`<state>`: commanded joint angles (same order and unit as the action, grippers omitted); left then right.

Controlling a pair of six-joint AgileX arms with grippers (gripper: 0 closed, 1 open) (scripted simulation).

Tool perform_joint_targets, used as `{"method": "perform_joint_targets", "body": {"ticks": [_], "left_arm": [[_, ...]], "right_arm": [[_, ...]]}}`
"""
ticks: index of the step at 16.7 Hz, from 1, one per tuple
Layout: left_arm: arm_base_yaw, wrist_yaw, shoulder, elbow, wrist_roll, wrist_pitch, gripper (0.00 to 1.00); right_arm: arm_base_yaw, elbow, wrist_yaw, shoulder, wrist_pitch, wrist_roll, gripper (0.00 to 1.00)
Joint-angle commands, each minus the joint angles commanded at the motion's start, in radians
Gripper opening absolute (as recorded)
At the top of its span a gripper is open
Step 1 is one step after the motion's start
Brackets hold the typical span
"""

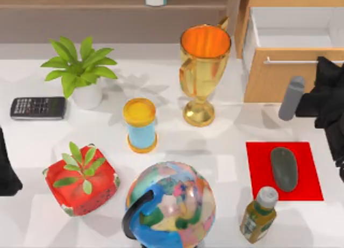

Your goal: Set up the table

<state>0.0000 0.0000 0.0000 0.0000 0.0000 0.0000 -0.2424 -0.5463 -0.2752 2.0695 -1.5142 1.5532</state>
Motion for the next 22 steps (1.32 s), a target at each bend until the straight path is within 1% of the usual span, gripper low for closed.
{"method": "perform_joint_targets", "body": {"ticks": [6, 14, 20, 22], "left_arm": [[0.0, 0.0, 0.0, 0.0, 0.0, 0.0, 1.0], [0.0, 0.0, 0.0, 0.0, 0.0, 0.0, 1.0], [0.0, 0.0, 0.0, 0.0, 0.0, 0.0, 1.0], [0.0, 0.0, 0.0, 0.0, 0.0, 0.0, 1.0]], "right_arm": [[0.005, -0.021, 0.001, 0.006, 0.015, -0.002, 0.0], [0.045, -0.249, 0.041, 0.098, 0.152, 0.0, 0.0], [0.048, -0.27, 0.043, 0.105, 0.168, -0.003, 0.0], [0.055, -0.305, 0.045, 0.123, 0.188, -0.004, 0.0]]}}
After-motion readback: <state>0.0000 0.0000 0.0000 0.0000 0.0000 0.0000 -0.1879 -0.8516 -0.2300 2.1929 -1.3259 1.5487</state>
